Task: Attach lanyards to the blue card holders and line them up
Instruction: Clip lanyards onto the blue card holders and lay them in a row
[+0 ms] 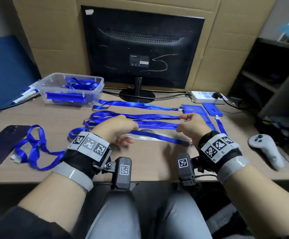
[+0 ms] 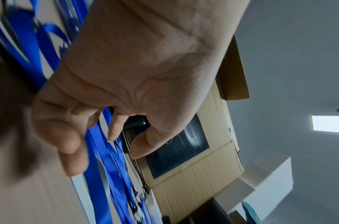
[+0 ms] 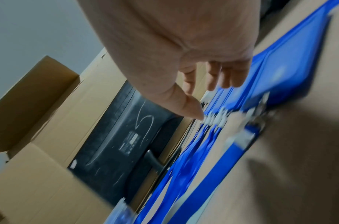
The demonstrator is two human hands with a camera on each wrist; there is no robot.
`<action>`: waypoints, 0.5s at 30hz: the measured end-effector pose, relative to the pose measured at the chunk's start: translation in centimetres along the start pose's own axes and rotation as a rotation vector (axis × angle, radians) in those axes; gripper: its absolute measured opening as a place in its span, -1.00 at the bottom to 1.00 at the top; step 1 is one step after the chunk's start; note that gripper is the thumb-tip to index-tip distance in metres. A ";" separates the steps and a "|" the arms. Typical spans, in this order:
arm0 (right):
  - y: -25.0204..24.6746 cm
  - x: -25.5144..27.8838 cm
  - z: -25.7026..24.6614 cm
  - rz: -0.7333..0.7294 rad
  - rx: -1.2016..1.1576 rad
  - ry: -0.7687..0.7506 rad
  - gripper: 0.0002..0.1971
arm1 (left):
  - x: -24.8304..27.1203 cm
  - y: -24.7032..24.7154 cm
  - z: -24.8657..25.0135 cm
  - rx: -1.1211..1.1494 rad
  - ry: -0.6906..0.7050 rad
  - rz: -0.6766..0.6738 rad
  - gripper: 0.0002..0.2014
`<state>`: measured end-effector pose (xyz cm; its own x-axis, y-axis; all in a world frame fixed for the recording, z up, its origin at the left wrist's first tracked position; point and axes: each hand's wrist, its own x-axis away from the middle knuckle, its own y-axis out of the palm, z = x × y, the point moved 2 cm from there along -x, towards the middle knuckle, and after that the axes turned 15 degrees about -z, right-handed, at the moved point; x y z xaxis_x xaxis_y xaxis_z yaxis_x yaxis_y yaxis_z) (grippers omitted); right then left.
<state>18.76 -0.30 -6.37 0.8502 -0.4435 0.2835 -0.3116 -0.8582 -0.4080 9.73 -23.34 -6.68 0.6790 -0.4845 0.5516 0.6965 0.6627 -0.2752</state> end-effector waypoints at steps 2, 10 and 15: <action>-3.0 0.1 1.7 0.110 0.128 0.128 -0.47 | -0.6 1.7 0.6 -0.009 -0.031 -0.043 -0.69; -5.5 -0.2 5.3 0.030 0.533 0.459 -0.17 | -2.2 3.1 0.6 -0.002 -0.069 0.029 -0.69; -4.5 -2.4 6.0 0.005 0.632 0.548 -0.33 | -2.4 2.3 0.3 0.058 -0.082 0.059 -0.62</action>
<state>20.64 6.21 -10.45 0.4715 -0.6499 0.5960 0.1212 -0.6217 -0.7738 9.61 -20.49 -8.34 0.6952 -0.3969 0.5993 0.6398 0.7216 -0.2644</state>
